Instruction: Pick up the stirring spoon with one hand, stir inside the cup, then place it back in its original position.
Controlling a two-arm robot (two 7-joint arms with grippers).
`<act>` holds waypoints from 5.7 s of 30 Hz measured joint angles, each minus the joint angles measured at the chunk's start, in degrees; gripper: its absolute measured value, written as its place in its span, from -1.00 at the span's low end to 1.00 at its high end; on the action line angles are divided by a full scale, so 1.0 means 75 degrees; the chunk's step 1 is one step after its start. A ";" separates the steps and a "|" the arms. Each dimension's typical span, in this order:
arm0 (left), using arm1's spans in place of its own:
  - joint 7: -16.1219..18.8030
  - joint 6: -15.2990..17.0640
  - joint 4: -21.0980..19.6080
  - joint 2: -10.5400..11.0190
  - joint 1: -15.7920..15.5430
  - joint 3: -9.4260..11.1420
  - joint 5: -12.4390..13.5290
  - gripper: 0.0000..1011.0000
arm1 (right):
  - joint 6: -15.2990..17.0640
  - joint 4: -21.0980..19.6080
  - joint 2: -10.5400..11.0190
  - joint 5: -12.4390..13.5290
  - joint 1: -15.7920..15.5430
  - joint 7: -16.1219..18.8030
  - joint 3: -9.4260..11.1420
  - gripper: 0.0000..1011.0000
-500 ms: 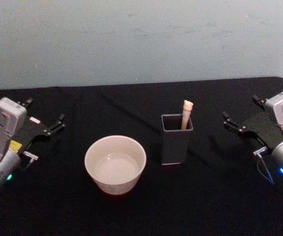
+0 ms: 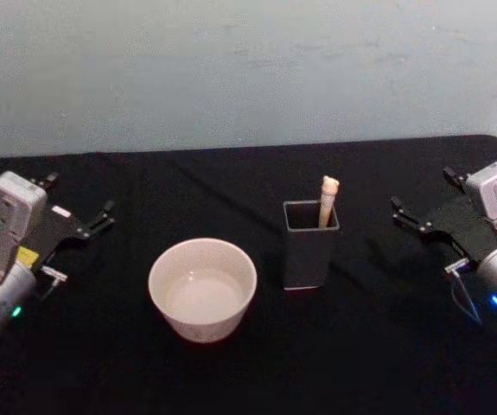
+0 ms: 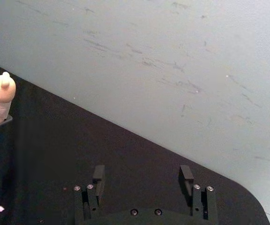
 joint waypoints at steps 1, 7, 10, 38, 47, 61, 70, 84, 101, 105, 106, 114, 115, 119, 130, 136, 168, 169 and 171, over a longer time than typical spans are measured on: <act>0.0000 0.0000 0.0000 0.0000 0.0000 0.0000 0.0000 0.98 | 0.0000 0.0000 0.0000 0.0000 0.0000 0.0000 0.0000 0.98; 0.0000 0.0000 0.0000 0.0000 0.0000 0.0000 0.0000 0.98 | 0.0000 0.0000 0.0000 0.0000 0.0000 0.0000 0.0000 0.98; 0.0000 0.0000 0.0000 0.0000 0.0000 0.0000 0.0000 0.98 | 0.0000 0.0000 0.0000 0.0000 0.0000 0.0000 0.0000 0.98; 0.0000 0.0000 0.0000 0.0000 0.0000 0.0000 0.0000 0.98 | -0.0028 -0.1547 0.0160 0.1962 -0.1029 0.1861 0.1179 0.98; 0.0000 0.0000 0.0000 0.0000 0.0000 0.0000 0.0000 0.98 | 0.0239 -0.1975 0.0264 0.2220 -0.1414 0.2491 0.1219 0.98; 0.0000 0.0000 0.0000 0.0000 0.0000 0.0000 0.0000 0.98 | 0.0480 -0.1435 -0.0322 0.1672 -0.0920 0.2809 0.0859 0.98; 0.0000 0.0000 0.0000 0.0000 0.0000 0.0000 0.0000 0.98 | 0.0657 -0.0974 -0.0745 0.1555 -0.0484 0.3001 0.0780 0.98; 0.0000 0.0000 0.0000 0.0000 0.0000 0.0000 0.0000 0.98 | 0.0902 -0.0459 -0.1215 0.1444 -0.0032 0.3328 0.0841 0.98; 0.0000 0.0000 0.0000 0.0000 0.0000 0.0000 0.0000 0.98 | 0.1116 -0.0332 -0.1335 0.1467 0.0110 0.3506 0.0868 0.98; 0.0000 0.0000 0.0000 0.0000 0.0000 0.0000 0.0000 0.98 | 0.1114 -0.0331 -0.1336 0.1470 0.0109 0.3506 0.0868 0.98; 0.0000 0.0000 0.0000 0.0000 0.0000 0.0000 0.0000 0.98 | 0.1113 -0.0331 -0.1336 0.1472 0.0110 0.3506 0.0868 0.98; 0.0000 0.0000 0.0000 0.0000 0.0000 0.0001 0.0000 0.98 | 0.1105 -0.0332 -0.1337 0.1473 0.0107 0.3503 0.0864 0.96; 0.0000 0.0000 0.0000 0.0000 0.0000 0.0000 0.0000 0.98 | 0.1105 -0.0332 -0.1337 0.1473 0.0106 0.3503 0.0864 0.90; 0.0000 0.0000 0.0000 0.0000 0.0000 0.0001 -0.0001 0.98 | 0.1103 -0.0332 -0.1336 0.1472 0.0105 0.3500 0.0864 0.76; 0.0000 0.0000 0.0000 0.0000 0.0000 0.0001 0.0000 0.98 | 0.1095 -0.0332 -0.1336 0.1472 0.0104 0.3492 0.0864 0.06; 0.0000 0.0000 0.0000 0.0000 0.0000 0.0000 0.0000 0.98 | 0.1092 -0.0332 -0.1336 0.1472 0.0104 0.3492 0.0863 -0.34; 0.0000 0.0000 0.0000 0.0000 0.0000 0.0000 0.0000 0.98 | 0.1453 -0.0657 -0.1217 0.1997 0.0018 0.3747 0.0935 -0.58; 0.0000 0.0000 0.0000 0.0001 0.0000 0.0000 0.0000 0.98 | 0.1471 -0.0684 -0.1212 0.2025 0.0015 0.3747 0.0944 -0.58; 0.0000 0.0000 0.0000 0.0000 0.0000 0.0000 0.0000 0.98 | 0.1539 -0.0789 -0.1190 0.2160 0.0014 0.3744 0.0985 -0.58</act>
